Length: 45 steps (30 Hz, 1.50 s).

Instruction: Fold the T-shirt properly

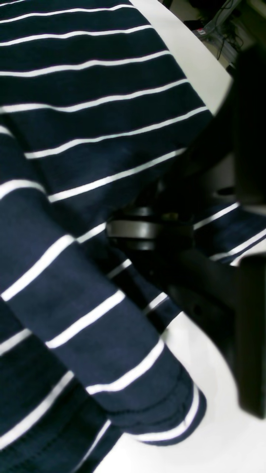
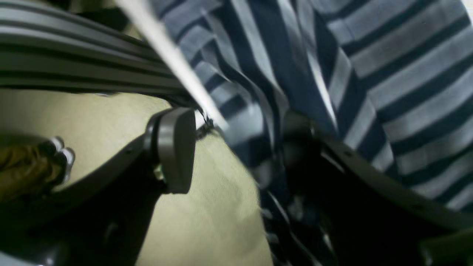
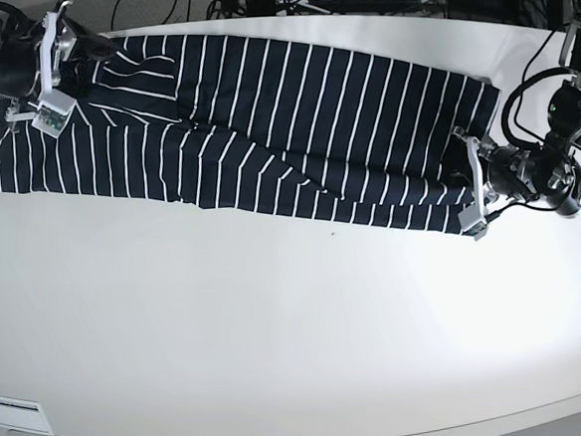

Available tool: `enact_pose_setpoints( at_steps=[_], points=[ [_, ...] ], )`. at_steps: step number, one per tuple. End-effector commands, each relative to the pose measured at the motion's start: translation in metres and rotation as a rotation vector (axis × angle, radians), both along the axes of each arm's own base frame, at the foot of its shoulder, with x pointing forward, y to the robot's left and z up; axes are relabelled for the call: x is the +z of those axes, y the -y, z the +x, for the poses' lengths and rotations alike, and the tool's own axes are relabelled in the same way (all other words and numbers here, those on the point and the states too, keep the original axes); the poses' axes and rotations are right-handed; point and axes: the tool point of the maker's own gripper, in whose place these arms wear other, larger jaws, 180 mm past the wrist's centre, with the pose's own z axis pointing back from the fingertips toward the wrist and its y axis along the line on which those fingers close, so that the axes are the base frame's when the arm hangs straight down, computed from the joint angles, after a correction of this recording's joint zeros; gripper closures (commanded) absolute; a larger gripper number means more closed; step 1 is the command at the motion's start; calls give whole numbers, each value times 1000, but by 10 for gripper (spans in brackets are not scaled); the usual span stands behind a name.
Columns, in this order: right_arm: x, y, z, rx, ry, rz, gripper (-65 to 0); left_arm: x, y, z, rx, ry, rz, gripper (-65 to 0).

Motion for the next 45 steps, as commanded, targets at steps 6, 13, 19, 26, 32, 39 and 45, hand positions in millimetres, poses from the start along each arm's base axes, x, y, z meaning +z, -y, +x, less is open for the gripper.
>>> enact_pose_setpoints(
  at_steps=[6,13,19,26,32,39,45],
  points=[
    [45,-12,26,-57,201,123,-332,-4,-18,-11,-17,-51,88,-229],
    [29,11,59,-311,339,115,0,5,-7,-6,-1,-46,10,-287],
    [-18,56,68,-464,281,41,0,32,0,22,9,25,-46,-287],
    [-80,67,72,-467,150,-50,0,77,1,65,36,163,-91,-287],
    [-115,81,84,-403,145,-233,0,119,-17,93,121,292,-131,-286],
    [-93,132,140,-674,316,-384,0,152,-45,106,232,378,-143,-286],
    [-87,151,145,-838,334,-408,0,151,-55,103,242,371,-112,-286]
  ],
)
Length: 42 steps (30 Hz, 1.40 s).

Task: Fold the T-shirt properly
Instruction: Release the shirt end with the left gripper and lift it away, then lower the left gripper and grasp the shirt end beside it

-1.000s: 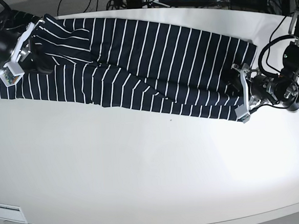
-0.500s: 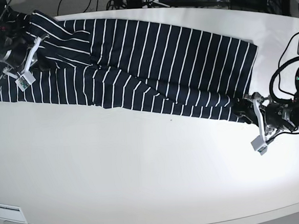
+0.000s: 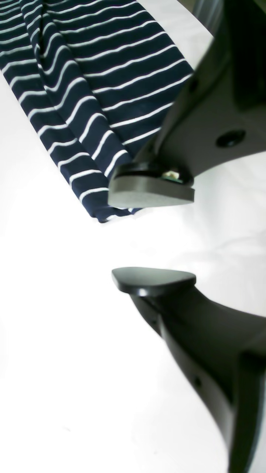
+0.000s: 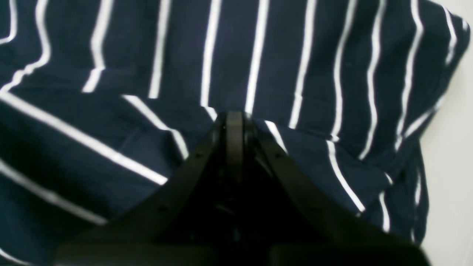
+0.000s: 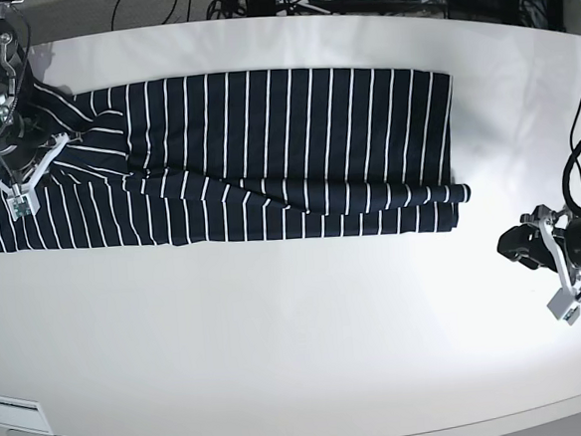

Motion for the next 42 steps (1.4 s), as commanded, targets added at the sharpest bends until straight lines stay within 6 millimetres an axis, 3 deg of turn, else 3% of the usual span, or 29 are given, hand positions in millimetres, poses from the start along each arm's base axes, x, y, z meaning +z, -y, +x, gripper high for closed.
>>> enact_pose_setpoints(
  at_steps=[1,2,6,8,17,23,28,36,42],
  points=[
    [17,5,11,8,52,-24,0,16,-6,6,20,40,2,-286],
    [19,4,12,12,57,-25,0,14,-7,5,27,34,3,-286],
    [35,-12,17,41,88,10,-296,1,-19,2,85,13,45,-287],
    [40,-16,20,50,105,17,-364,-6,-28,-1,125,8,60,-309],
    [41,-21,20,67,107,35,-364,-4,-67,-24,316,30,-55,-332],
    [40,-25,20,66,107,63,-364,-29,-79,-49,459,4,-157,-332],
    [39,-25,20,57,105,68,-364,-58,-65,-66,496,-55,-226,-332],
    [38,-24,19,48,100,67,-364,-89,-24,-69,501,-101,-332,-332],
    [38,-24,19,48,99,67,-364,-104,-14,-72,532,-119,-341,-332]
  ],
)
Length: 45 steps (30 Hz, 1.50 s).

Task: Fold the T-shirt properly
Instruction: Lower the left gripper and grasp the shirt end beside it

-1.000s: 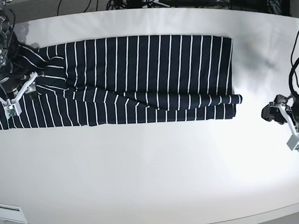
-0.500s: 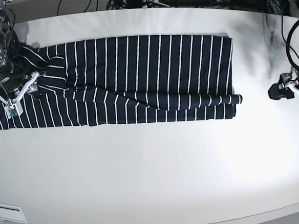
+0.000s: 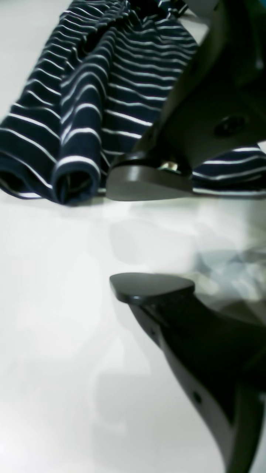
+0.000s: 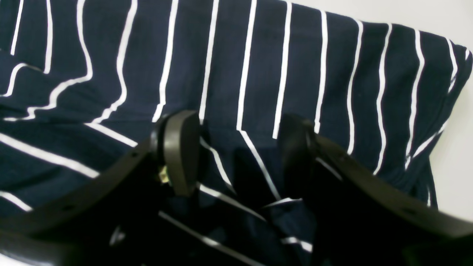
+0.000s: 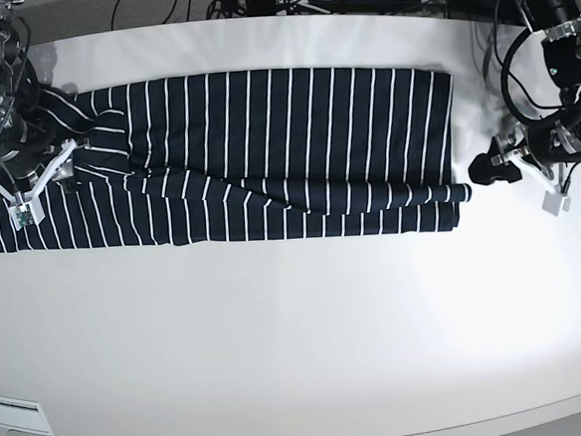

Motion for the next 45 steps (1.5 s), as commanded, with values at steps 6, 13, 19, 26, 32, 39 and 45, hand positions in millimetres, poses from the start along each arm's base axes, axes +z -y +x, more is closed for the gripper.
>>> enact_pose_setpoints(
  at_steps=[6,13,19,26,32,39,45],
  points=[
    [14,4,8,4,45,-16,-364,-11,-20,-10,26,-40,116,-332],
    [14,4,8,5,45,-16,-364,-30,-26,-16,-38,-91,270,-372],
    [13,5,7,3,37,-18,-364,-42,2,-18,-114,-114,249,-406],
    [13,5,7,3,37,-18,-364,-40,23,-15,-98,-99,138,-406],
    [13,5,7,4,36,-18,-364,-37,46,-12,-105,-75,40,-406],
    [13,5,7,4,36,-19,-364,-38,59,-12,-106,-69,-4,-405],
    [12,5,7,4,33,-22,-364,-31,60,-9,-135,-54,-15,-405]
  ],
)
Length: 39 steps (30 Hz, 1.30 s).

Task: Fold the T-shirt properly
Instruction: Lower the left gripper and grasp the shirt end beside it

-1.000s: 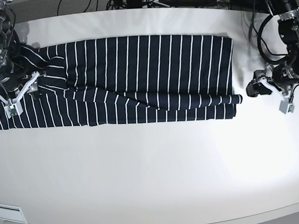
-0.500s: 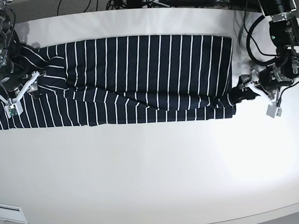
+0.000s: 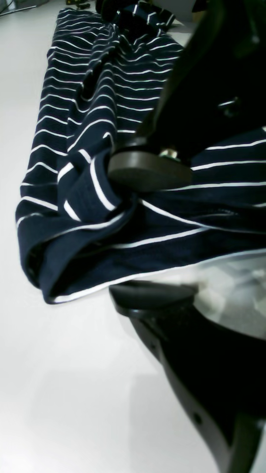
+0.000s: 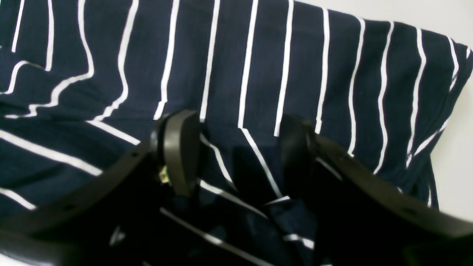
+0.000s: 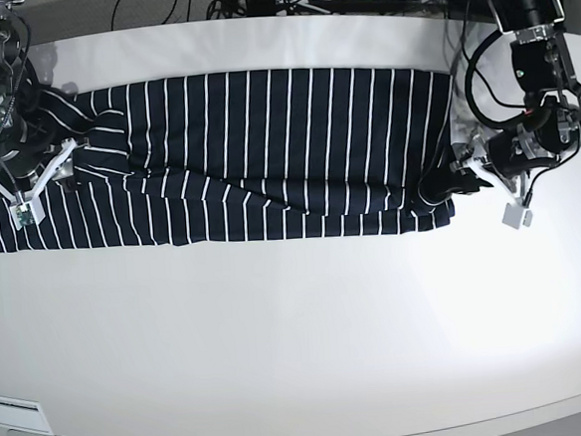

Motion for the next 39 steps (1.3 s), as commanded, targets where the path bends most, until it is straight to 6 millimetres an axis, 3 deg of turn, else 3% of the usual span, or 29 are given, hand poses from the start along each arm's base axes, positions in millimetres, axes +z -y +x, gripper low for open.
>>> enact_pose_setpoints(
  at_steps=[1,5,12,16,28,39],
  points=[
    [13,5,8,6,41,-21,-364,-10,-10,-12,-11,-75,53,-405],
    [11,5,6,8,35,-21,-364,-5,-22,-8,35,-59,53,-405],
    [11,5,5,9,33,-21,-364,13,-62,-1,177,3,47,-405],
    [11,5,5,9,33,-21,-364,24,-72,1,223,39,7,-405],
    [4,5,-4,14,6,-28,-364,47,-39,0,95,113,-161,-405],
    [-2,4,-13,22,-18,-28,-364,50,-36,-1,72,130,-175,-405]
  ],
)
